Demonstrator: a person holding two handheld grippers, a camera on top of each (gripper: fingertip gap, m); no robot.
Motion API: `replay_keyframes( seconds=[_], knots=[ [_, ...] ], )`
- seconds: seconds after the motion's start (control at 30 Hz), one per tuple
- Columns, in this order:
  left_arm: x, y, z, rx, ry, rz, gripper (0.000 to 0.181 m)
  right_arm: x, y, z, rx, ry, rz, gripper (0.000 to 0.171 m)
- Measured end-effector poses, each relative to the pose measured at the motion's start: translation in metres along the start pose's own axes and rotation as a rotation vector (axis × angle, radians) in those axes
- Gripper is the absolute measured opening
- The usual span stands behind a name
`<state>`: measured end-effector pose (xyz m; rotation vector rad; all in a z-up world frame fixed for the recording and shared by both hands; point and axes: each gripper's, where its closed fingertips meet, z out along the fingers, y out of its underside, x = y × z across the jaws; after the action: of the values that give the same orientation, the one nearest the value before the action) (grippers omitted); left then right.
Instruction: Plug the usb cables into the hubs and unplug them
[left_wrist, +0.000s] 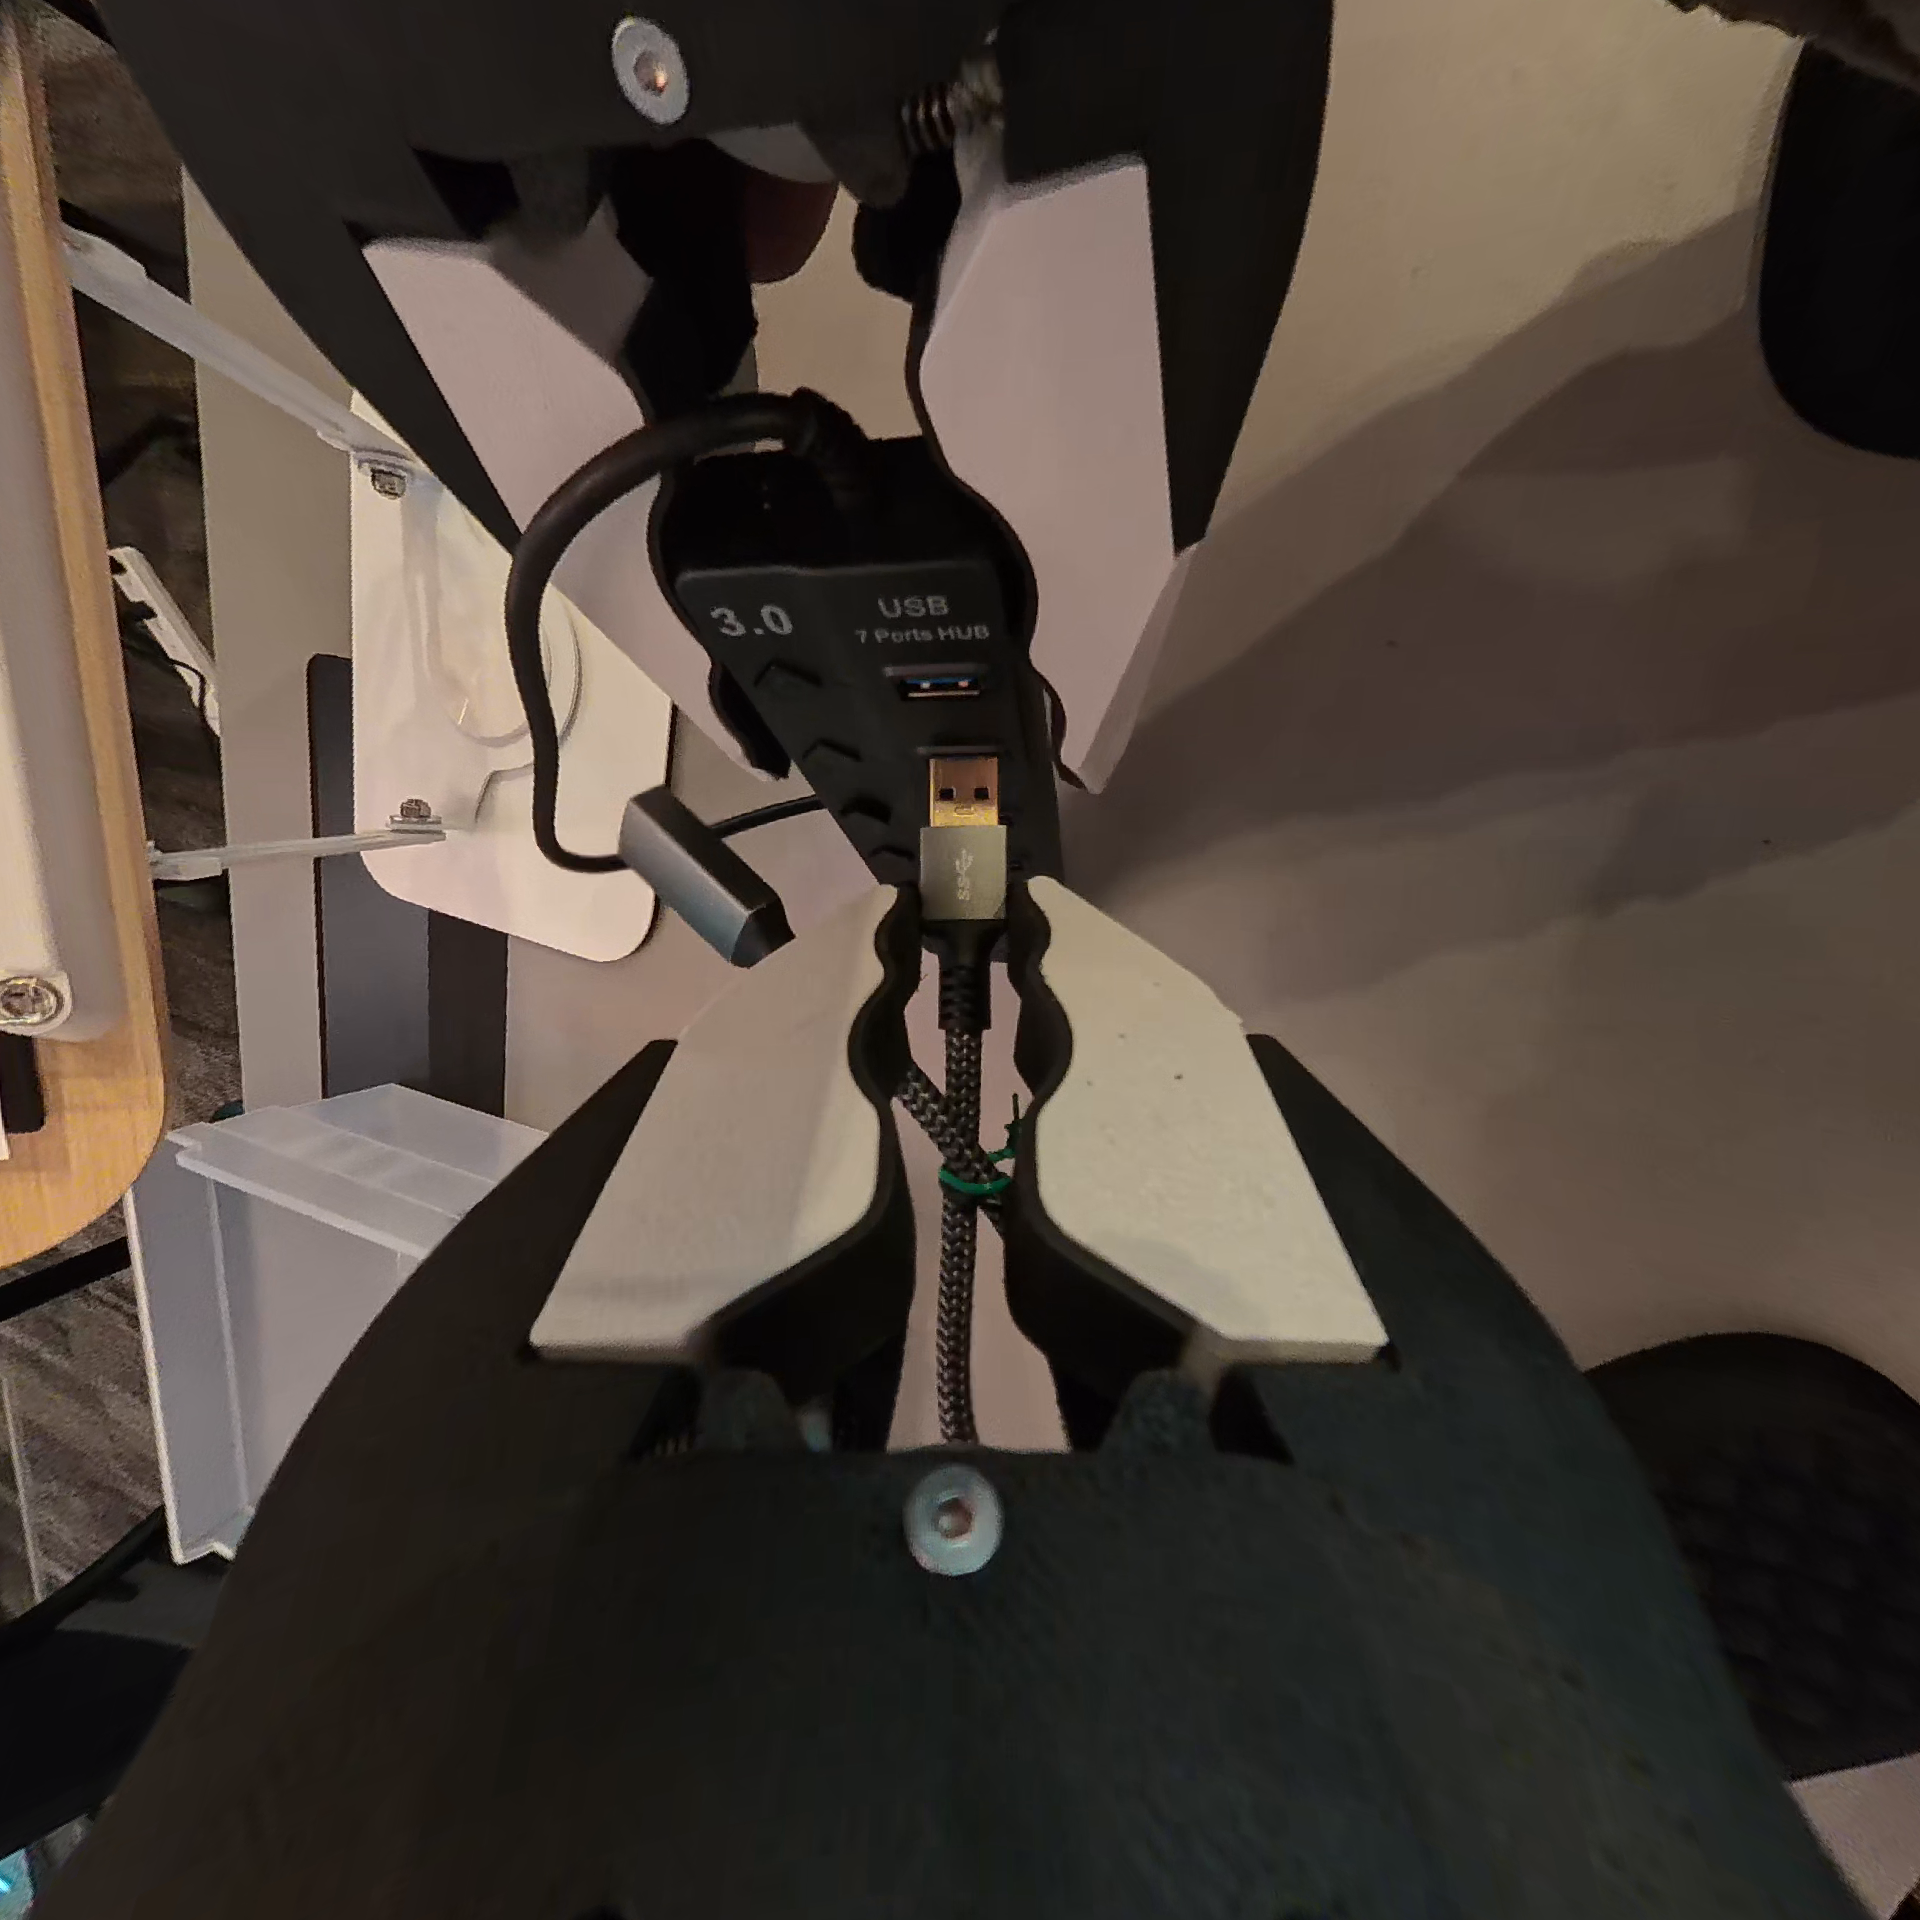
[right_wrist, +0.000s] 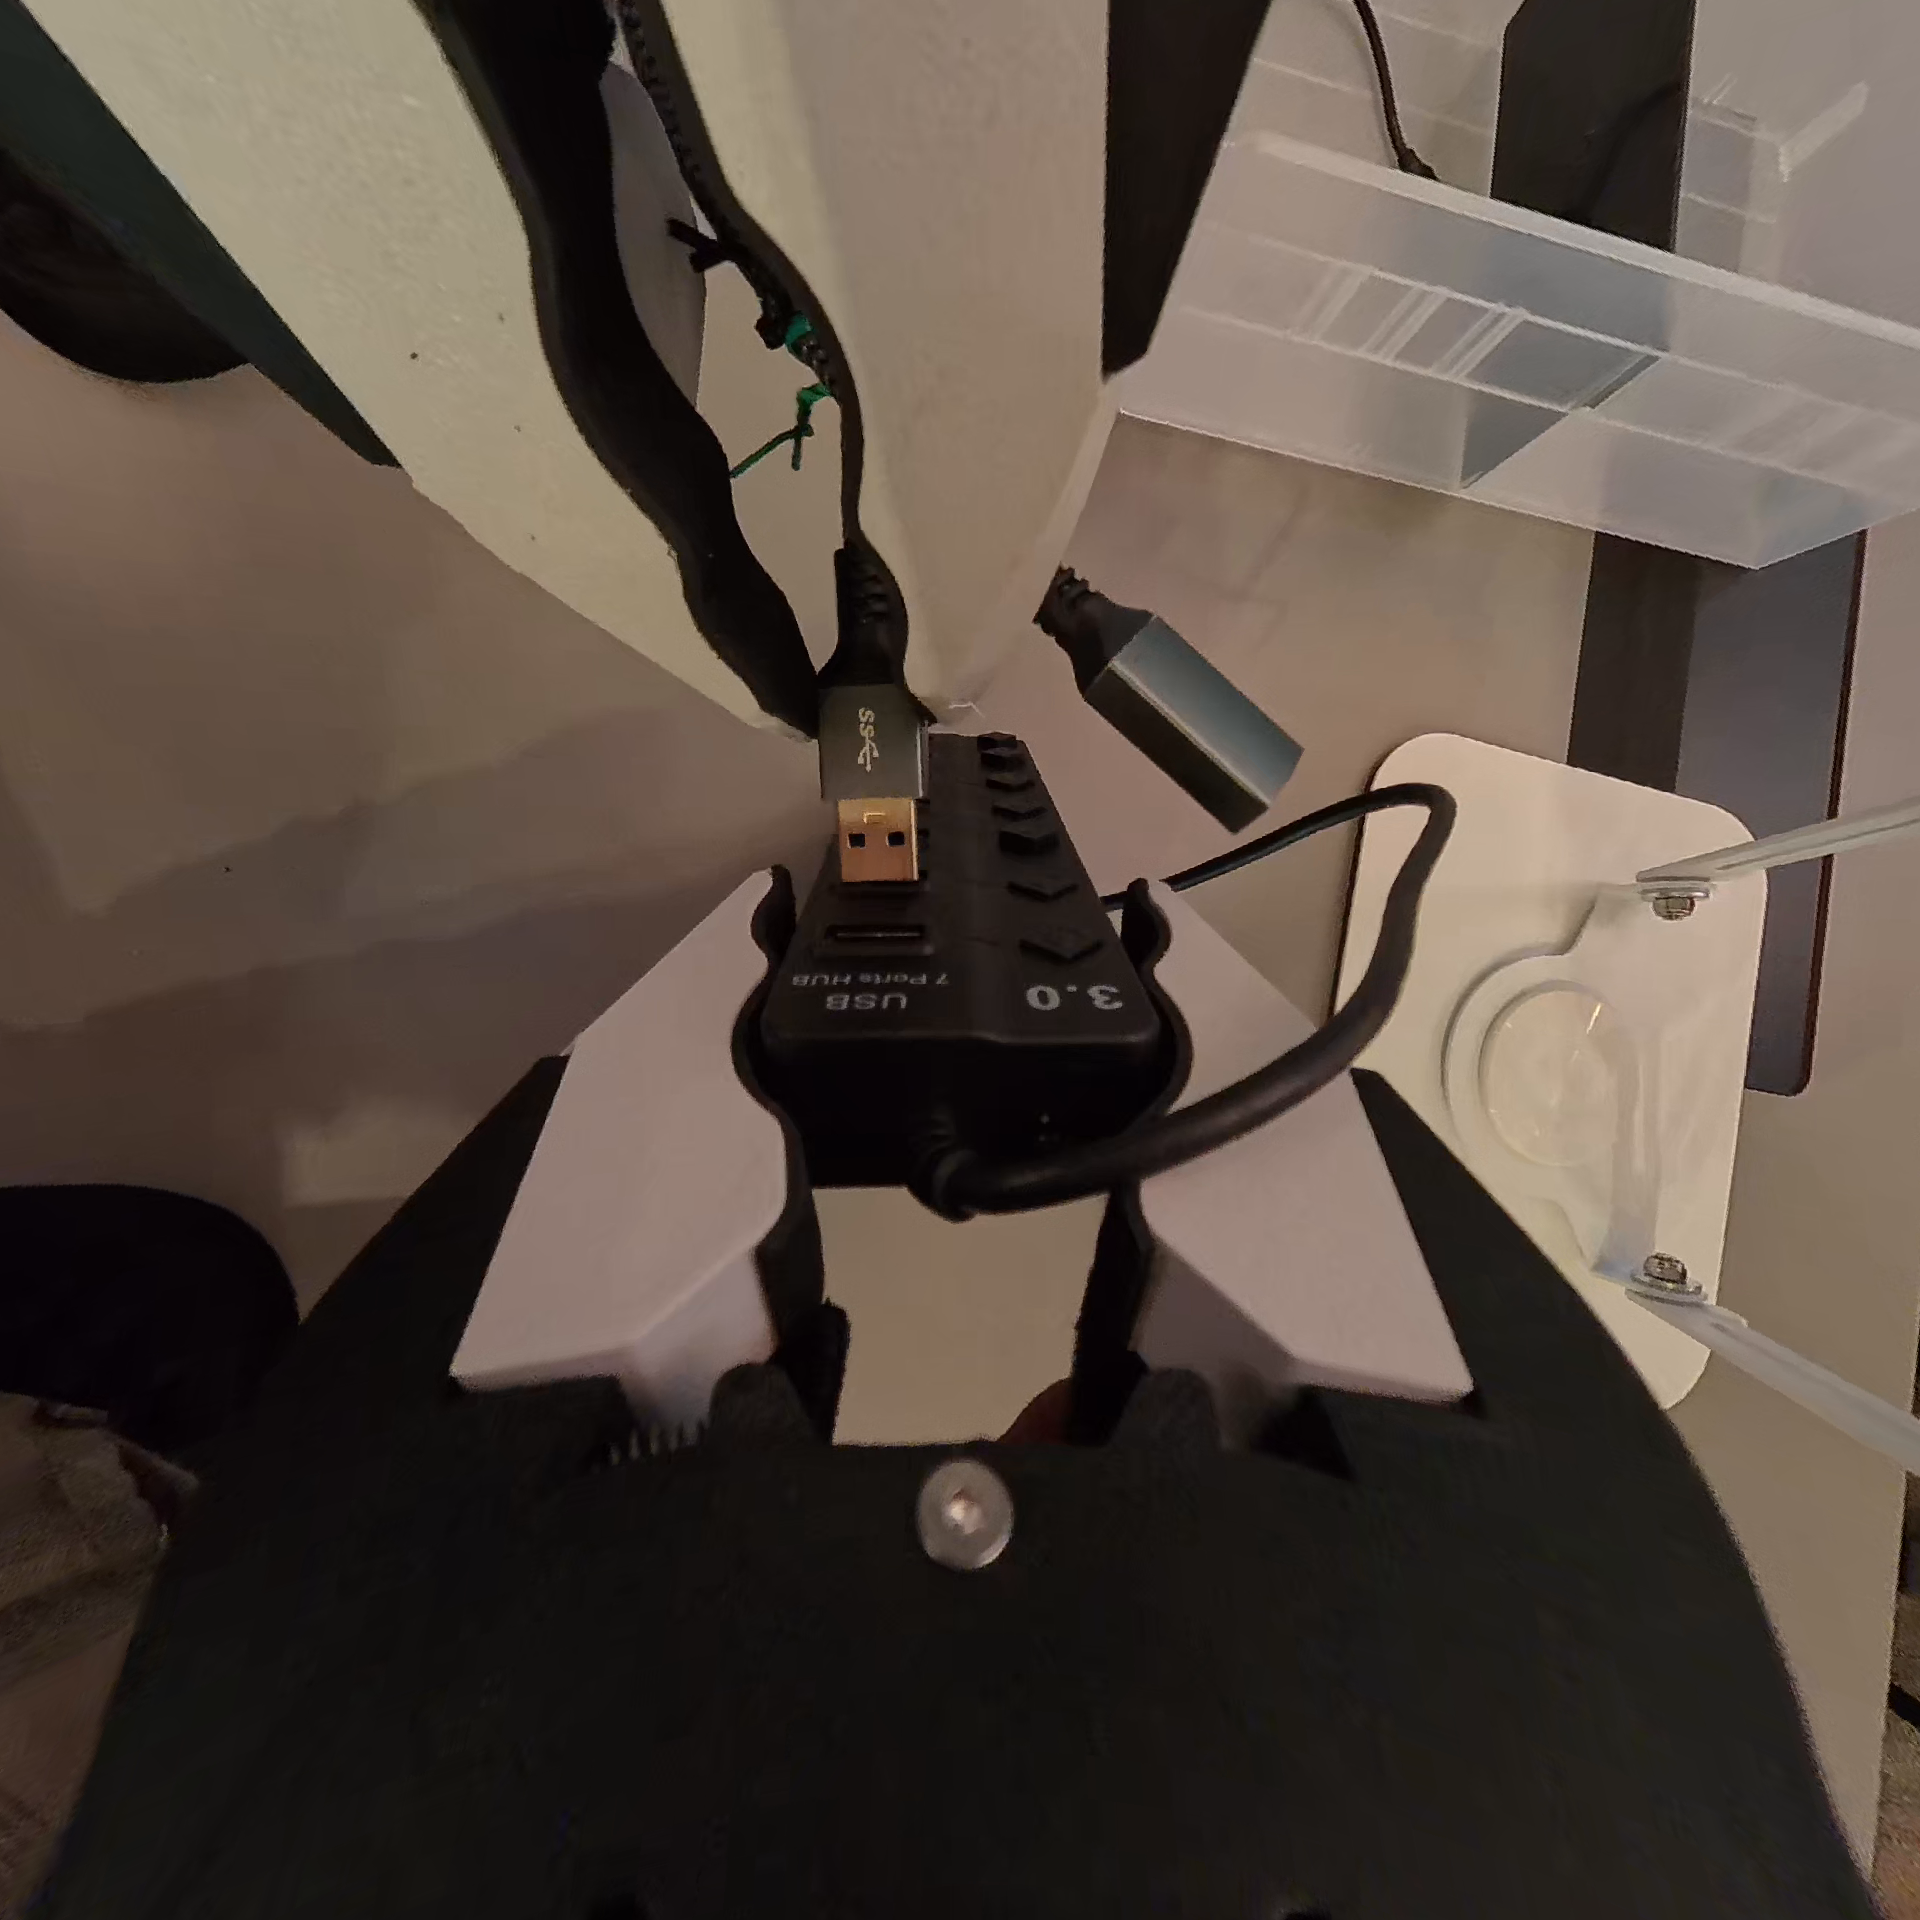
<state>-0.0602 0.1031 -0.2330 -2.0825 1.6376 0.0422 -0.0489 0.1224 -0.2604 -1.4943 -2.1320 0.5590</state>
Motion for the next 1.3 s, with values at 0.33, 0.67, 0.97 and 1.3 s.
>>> replay_keyframes(
  seconds=[0.33, 0.67, 0.97, 1.3],
  knots=[
    [-0.0031, -0.0015, -0.0016, 0.01, -0.019, -0.007, 0.016, 0.0013, -0.0042, -0.0038, 0.04, 0.002, 0.01, 0.061],
    [-0.0048, -0.0028, -0.003, 0.0, -0.033, 0.002, 0.016, 0.0041, -0.0032, -0.0023, 0.027, 0.019, 0.004, 0.061],
    [-0.0054, 0.0002, -0.0032, -0.055, -0.035, 0.021, 0.016, 0.0055, -0.0051, -0.001, 0.032, 0.024, 0.0, 0.061],
    [-0.0098, -0.0059, -0.0029, 0.031, -0.077, 0.044, 0.016, 0.0083, -0.0061, -0.0074, 0.081, 0.032, 0.005, 0.061]
  ],
)
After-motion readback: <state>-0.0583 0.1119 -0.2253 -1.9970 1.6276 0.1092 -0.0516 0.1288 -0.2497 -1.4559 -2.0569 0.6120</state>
